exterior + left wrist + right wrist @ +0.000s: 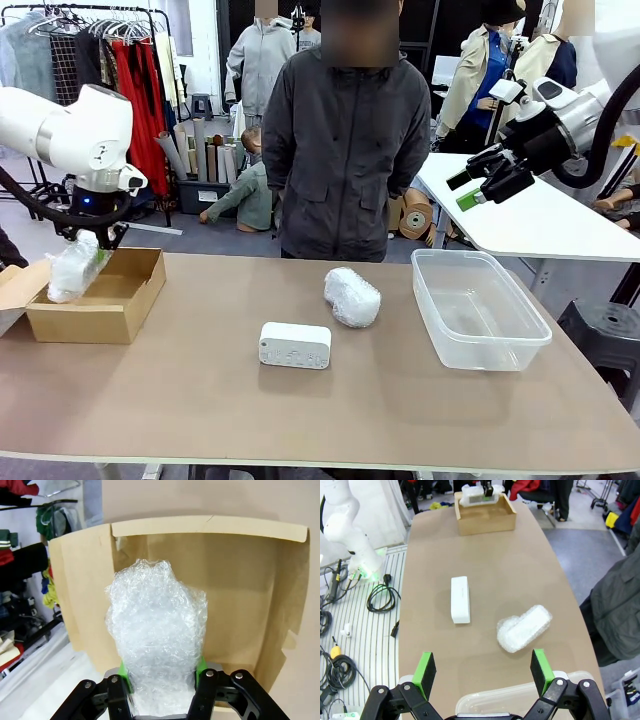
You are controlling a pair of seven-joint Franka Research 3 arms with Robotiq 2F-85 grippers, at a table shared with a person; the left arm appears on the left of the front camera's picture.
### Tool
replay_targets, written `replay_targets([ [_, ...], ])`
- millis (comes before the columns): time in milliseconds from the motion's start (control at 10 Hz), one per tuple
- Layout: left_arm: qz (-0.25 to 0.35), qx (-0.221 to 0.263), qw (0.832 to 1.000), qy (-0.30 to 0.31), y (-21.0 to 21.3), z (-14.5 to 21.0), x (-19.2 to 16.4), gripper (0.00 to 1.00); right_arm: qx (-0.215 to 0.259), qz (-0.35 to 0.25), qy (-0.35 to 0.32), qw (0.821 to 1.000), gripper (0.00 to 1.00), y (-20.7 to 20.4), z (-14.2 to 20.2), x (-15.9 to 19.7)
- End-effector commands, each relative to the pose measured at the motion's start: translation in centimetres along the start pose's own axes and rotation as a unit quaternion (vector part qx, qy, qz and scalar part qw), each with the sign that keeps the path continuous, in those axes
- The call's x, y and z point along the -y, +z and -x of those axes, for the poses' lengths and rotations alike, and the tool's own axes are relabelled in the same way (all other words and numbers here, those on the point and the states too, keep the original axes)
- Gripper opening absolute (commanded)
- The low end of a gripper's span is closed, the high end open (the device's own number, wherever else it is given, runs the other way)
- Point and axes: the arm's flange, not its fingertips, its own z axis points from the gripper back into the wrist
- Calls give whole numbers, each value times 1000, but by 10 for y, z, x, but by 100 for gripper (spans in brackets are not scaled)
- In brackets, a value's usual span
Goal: Separate and place wrapped and unwrapped clocks.
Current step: If the picked Digital clock is wrapped, place it in the Package Box ; if not, place it in the Organizing box.
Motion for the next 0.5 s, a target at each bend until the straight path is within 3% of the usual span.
replay_targets([
  [0, 21, -3, 1000, -3, -6, -6, -8, 0, 5, -1, 2, 1000, 100, 0, -1, -1],
  [400, 31, -11, 999, -14, -29, -11, -12, 0, 5, -1, 2, 1000, 100, 0, -1, -1],
])
